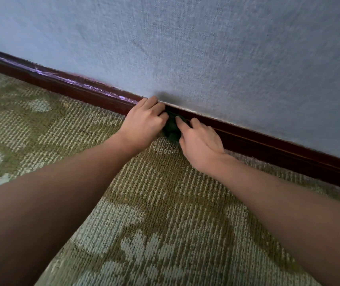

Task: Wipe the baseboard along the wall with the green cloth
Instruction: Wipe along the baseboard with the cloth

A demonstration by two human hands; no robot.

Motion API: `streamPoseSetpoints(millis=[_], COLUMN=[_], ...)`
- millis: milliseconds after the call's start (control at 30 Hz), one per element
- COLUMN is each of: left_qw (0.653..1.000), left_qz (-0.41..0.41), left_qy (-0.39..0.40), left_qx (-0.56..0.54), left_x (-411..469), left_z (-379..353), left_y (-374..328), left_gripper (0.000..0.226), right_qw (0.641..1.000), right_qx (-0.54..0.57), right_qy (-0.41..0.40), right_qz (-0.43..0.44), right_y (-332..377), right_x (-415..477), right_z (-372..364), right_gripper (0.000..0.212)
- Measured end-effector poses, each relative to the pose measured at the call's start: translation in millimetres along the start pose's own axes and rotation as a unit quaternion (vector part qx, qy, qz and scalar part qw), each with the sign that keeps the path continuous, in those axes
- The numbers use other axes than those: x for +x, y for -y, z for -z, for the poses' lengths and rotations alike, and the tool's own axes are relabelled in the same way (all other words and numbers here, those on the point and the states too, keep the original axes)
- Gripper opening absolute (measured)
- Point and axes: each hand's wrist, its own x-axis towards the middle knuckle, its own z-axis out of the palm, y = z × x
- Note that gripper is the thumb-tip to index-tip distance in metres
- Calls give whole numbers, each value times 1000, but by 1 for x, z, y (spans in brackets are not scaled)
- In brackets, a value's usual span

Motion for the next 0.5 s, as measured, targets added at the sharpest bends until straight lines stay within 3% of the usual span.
streamPoseSetpoints(millis=[200,500], left_qw=[1000,999], left_qz=[9,39], left_qy=[-20,-33], left_qx=[-4,-16], left_x=[-12,-16], left_z=[-8,-13], left_y=[17,33], left_gripper=[10,24], right_qw=[1000,1000], right_qx=[-8,-9], right_qy=[-5,0], right_qz=[12,28], right_y=[15,23], right_x=[13,30], right_z=[-6,-2], right_gripper=[54,52])
